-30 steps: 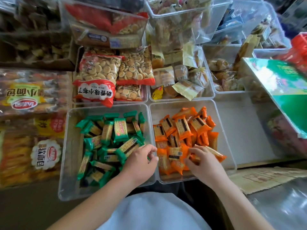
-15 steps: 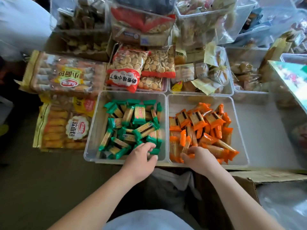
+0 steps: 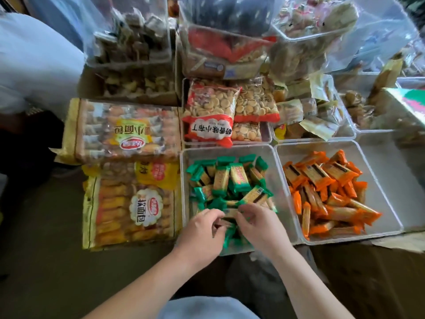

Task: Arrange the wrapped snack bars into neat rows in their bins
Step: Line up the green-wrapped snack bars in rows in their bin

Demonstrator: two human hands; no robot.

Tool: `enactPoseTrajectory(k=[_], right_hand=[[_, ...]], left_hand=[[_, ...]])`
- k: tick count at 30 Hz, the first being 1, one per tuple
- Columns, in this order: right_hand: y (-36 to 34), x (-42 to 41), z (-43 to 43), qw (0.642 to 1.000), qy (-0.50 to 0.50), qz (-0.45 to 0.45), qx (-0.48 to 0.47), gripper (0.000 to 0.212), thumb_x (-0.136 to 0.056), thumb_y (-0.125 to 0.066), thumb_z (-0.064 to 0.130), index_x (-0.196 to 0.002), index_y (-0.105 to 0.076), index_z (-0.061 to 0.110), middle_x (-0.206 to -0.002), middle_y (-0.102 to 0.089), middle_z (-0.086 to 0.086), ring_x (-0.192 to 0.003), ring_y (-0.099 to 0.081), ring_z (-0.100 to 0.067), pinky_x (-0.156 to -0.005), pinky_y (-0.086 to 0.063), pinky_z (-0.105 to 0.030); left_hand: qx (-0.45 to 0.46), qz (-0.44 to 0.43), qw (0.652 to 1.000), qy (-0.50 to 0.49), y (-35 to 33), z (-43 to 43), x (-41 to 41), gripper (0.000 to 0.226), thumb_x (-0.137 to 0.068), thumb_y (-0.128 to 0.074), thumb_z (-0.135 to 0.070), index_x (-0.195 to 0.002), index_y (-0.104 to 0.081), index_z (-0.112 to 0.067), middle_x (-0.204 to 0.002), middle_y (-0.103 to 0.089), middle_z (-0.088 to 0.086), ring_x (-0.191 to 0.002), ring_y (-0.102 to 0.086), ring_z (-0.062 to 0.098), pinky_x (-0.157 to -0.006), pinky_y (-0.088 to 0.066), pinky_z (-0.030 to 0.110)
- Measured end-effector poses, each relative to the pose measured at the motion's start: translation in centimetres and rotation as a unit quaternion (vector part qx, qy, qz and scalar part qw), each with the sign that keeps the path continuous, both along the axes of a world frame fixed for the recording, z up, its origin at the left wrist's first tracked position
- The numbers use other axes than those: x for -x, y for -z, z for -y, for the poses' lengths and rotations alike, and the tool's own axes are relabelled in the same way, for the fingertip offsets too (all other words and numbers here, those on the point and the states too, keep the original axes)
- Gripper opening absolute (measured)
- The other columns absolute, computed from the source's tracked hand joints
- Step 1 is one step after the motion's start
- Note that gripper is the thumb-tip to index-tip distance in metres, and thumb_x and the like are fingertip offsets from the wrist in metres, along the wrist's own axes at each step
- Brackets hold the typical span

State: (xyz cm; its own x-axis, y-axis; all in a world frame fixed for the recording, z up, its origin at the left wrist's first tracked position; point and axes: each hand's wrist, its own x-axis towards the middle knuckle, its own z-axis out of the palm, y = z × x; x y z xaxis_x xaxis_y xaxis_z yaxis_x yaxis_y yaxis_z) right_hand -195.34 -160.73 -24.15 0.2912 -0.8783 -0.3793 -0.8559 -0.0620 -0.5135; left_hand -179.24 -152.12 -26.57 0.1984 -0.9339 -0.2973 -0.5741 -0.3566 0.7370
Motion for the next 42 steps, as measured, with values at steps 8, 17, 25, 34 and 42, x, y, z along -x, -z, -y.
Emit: enactPoseTrajectory(k=[8,17,25,34,42], right_hand=[[1.6,-1.7,-2.3,0.998,0.04,-0.014,-0.044,0.031,-0.096,-0.066,0.042,-0.124,-0.071,0.03,-0.096,-0.073,0.016,-0.089,-0.069,-0.005,-0.081,-0.059,-0.03],[1.2,-5.8,1.5,0.997,-0.041,0.063,-0.03,0.035,-0.098,-0.065,0.038,-0.131,-0.068,0.025,-0.112,-0.072,0.013,-0.101,-0.067,-0.004,-0.089,-0.058,-0.027],[2.7,-9.5,8.5,0.976,-0.214,0.027,0.024,0.051,-0.098,-0.065,0.032,-0.148,-0.054,0.025,-0.148,-0.054,0.008,-0.128,-0.056,-0.018,-0.102,-0.051,-0.031],[6.6,-15.0,11.4,0.935,-0.341,-0.084,0.05,0.072,-0.089,-0.071,0.034,-0.153,-0.038,0.041,-0.149,-0.034,0.004,-0.136,-0.031,-0.026,-0.091,-0.058,-0.038],[8.1,-12.4,10.3,0.949,-0.291,-0.057,0.111,0.04,-0.085,-0.077,0.037,-0.12,-0.058,0.029,-0.132,-0.042,0.003,-0.123,-0.04,-0.024,-0.072,-0.055,-0.031]], left_hand=[[-0.057,-0.009,0.998,-0.007,1.0,-0.5,-4.6,0.036,-0.1,-0.062,-0.026,-0.136,-0.06,-0.023,-0.107,-0.054,-0.01,-0.088,-0.055,0.01,-0.081,-0.048,0.025],[-0.068,-0.073,0.991,-0.093,0.7,0.3,-6.0,0.042,-0.099,-0.065,-0.028,-0.14,-0.055,-0.03,-0.099,-0.063,-0.013,-0.087,-0.066,0.01,-0.078,-0.059,0.026],[-0.009,0.007,0.986,-0.167,0.3,3.7,-6.5,0.04,-0.099,-0.064,-0.029,-0.139,-0.057,-0.031,-0.127,-0.058,-0.015,-0.116,-0.057,0.009,-0.101,-0.055,0.036],[-0.004,-0.015,0.986,-0.168,0.7,3.6,-7.5,0.041,-0.099,-0.063,-0.024,-0.14,-0.059,-0.03,-0.117,-0.059,-0.019,-0.103,-0.057,-0.001,-0.095,-0.052,0.022],[-0.009,-0.014,0.986,-0.167,1.3,3.7,-7.6,0.037,-0.099,-0.062,-0.025,-0.135,-0.06,-0.032,-0.108,-0.055,-0.021,-0.089,-0.058,0.003,-0.084,-0.054,0.022]])
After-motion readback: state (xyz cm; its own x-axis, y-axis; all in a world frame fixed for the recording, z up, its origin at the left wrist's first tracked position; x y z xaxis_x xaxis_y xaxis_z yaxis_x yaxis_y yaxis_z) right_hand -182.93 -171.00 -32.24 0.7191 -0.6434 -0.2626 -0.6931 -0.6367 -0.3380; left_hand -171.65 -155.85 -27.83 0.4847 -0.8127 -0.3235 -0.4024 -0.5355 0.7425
